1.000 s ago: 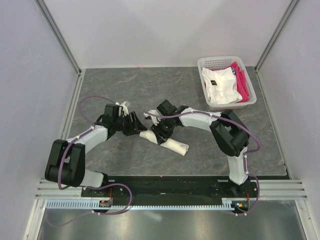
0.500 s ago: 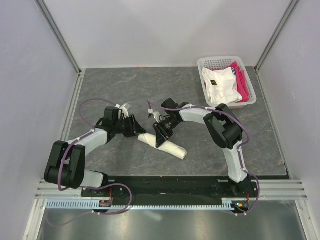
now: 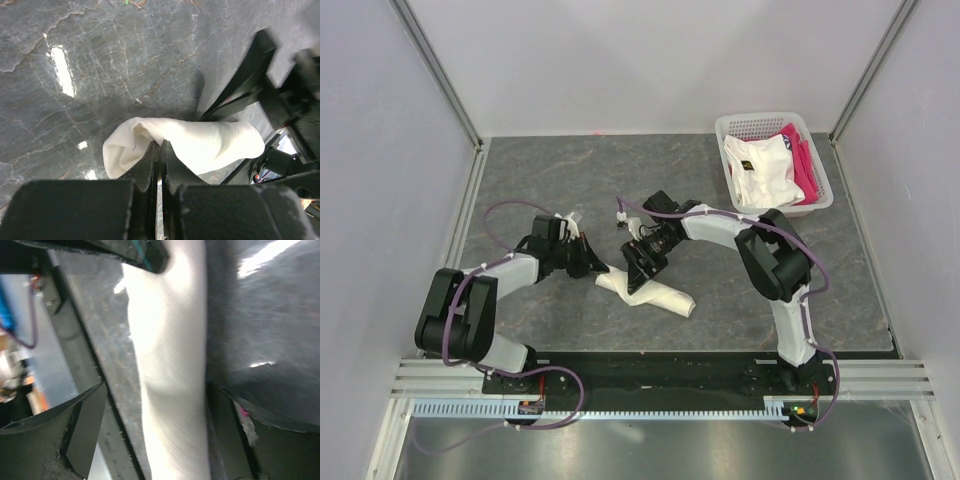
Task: Fold the napkin, place the utensils inside, and roll it up
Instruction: Roll the napkin with the utensil
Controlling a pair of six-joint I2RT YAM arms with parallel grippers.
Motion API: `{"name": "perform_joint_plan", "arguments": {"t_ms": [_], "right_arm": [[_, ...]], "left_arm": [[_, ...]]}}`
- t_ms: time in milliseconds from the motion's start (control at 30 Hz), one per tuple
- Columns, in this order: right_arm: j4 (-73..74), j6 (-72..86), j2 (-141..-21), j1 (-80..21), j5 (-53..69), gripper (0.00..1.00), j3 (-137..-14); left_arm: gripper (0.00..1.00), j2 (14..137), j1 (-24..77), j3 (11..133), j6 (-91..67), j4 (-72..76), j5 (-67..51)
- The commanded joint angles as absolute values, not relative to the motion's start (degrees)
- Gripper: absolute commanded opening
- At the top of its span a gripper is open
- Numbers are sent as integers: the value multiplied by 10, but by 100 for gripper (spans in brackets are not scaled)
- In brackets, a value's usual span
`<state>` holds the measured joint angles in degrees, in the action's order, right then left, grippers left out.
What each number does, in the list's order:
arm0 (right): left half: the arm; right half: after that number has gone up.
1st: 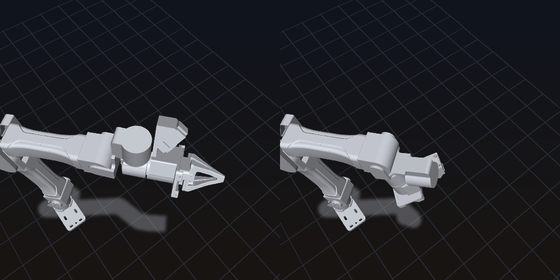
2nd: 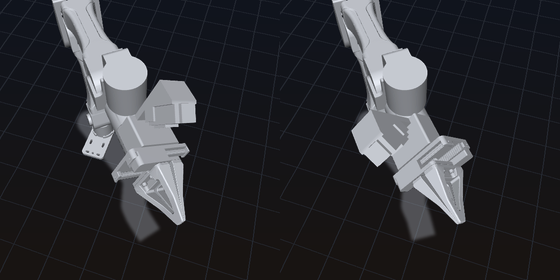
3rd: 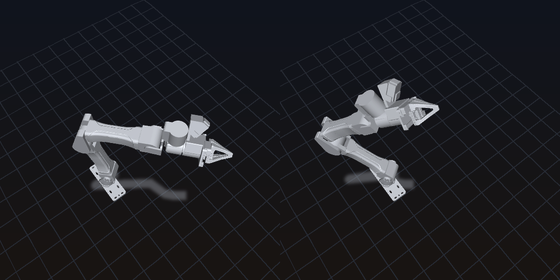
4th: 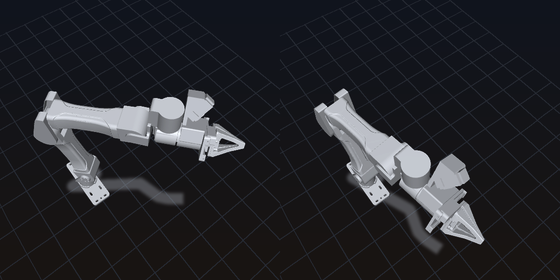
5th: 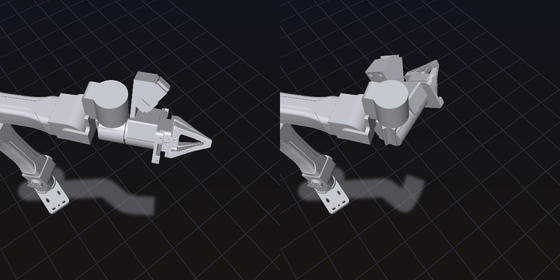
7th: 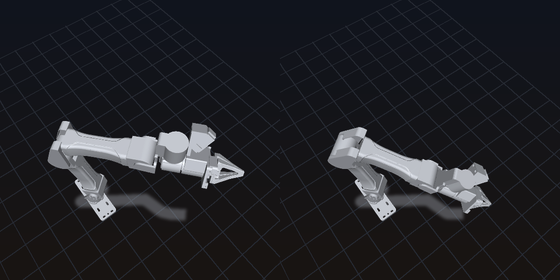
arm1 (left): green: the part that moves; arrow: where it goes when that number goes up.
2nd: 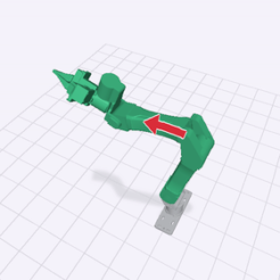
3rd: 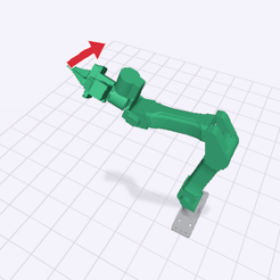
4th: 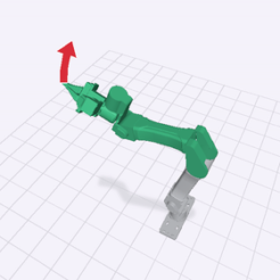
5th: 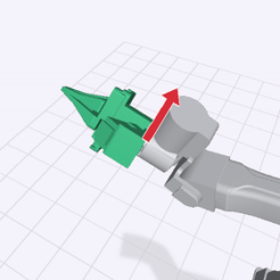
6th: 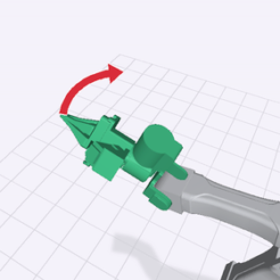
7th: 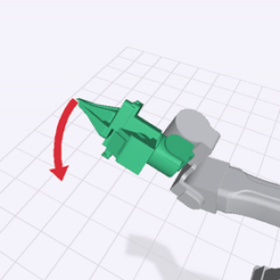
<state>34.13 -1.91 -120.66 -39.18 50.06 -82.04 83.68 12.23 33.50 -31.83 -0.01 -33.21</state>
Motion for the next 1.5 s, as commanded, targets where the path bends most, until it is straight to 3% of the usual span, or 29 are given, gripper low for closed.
{"name": "perform_joint_plan", "arguments": {"t_ms": [0, 200, 400, 967, 1300, 1467], "right_arm": [[322, -33, -1145, -387, 375, 93, -819], [265, -56, -1059, -431, 232, 96, -767], [252, -95, -1047, -513, 87, 98, -751], [257, -161, -1108, -555, 57, 96, -757], [271, -160, -1134, -555, 40, 81, -753], [267, -164, -1137, -555, 32, 62, -744]], "left_arm": [[2, 864, 117, 370, -316, -26, -325], [2, 896, 113, 388, -314, -34, -343], [2, 907, 112, 393, -311, -36, -348], [2, 908, 111, 406, -306, -42, -357], [2, 897, 110, 406, -304, -42, -359], [6, 889, 111, 407, -306, -42, -359]]}}
